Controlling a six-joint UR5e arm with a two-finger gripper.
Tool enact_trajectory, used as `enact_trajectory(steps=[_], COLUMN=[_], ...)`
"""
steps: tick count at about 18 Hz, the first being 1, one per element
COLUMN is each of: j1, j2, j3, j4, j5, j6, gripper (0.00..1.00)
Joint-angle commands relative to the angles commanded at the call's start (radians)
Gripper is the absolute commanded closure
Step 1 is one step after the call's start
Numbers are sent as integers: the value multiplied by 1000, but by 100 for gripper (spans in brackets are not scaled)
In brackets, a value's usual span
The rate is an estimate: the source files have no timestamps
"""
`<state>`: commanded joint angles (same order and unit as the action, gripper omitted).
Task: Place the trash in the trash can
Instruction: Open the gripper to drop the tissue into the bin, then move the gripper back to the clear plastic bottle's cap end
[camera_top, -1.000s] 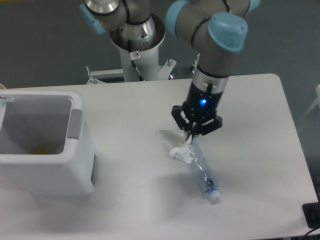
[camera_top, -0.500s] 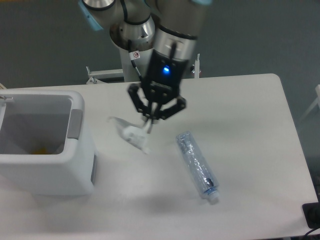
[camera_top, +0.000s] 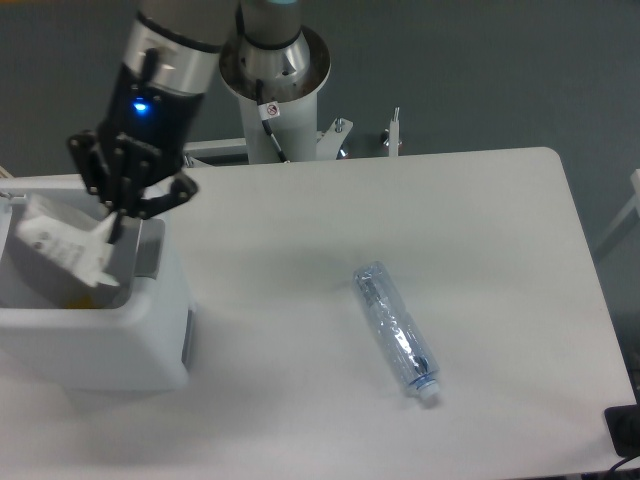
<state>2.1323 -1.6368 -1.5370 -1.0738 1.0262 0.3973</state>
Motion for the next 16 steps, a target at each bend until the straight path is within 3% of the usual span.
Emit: enact_trajectory(steps=[3, 10, 16], j1=[-6, -3, 173], j2=[0, -8, -69], j3=[-9, -2, 8], j4=[3, 3, 2], j5=[2, 20, 41], j6=[3, -2, -32], gripper=[8, 0, 0])
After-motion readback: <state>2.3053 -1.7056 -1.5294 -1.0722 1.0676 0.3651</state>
